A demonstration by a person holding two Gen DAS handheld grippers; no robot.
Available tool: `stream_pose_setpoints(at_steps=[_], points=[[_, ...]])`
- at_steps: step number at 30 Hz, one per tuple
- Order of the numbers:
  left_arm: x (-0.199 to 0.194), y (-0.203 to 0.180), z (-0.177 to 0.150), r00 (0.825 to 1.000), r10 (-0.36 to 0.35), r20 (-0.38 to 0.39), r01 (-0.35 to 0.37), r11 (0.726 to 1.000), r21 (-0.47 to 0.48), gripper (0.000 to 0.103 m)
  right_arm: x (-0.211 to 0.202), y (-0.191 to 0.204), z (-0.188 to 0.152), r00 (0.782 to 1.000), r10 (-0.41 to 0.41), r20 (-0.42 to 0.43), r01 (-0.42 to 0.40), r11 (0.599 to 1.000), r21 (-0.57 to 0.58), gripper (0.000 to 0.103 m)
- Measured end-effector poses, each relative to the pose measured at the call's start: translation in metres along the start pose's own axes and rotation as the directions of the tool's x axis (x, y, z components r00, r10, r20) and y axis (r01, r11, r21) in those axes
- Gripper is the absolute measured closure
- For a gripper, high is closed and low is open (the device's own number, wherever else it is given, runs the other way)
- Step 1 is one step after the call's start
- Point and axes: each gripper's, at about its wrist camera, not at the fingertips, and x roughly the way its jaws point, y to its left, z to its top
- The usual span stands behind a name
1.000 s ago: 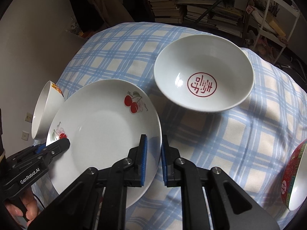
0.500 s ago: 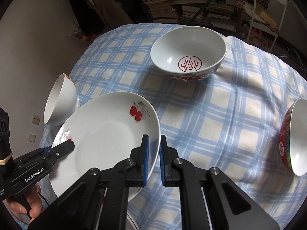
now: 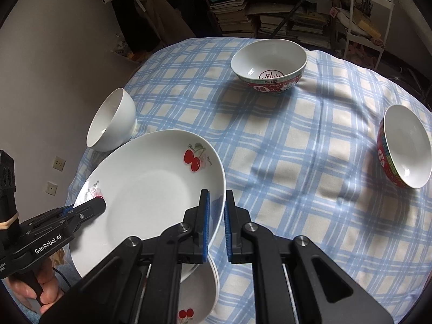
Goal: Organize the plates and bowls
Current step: 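Carry the left tool's plate while the right tool carries its plate onto another cherry plate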
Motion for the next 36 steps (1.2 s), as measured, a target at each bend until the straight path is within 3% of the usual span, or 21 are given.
stream_pose_setpoints(at_steps=[15,28,36], points=[[-0.031,0.028,-0.054,1.0,-0.028,-0.014,0.027,0.999,-0.033,0.082,-0.029,0.031,-0.059,1.0,0.0,0.015,0.0,1.0,-0.01,0.092],[-0.023,0.036,-0.08,0.998,-0.042,-0.048,0.04,0.999,-0.035,0.081,-0.027,0.035,-0.088,1.0,-0.029,-0.003,0.029,1.0,0.002,0.092],[-0.01,0.038,-0.086,0.997,-0.013,-0.077,0.01,0.999,-0.031,0.08,-0.01,0.036,-0.095,0.998,-0.047,-0.04,0.046,0.999,-0.016,0.092]])
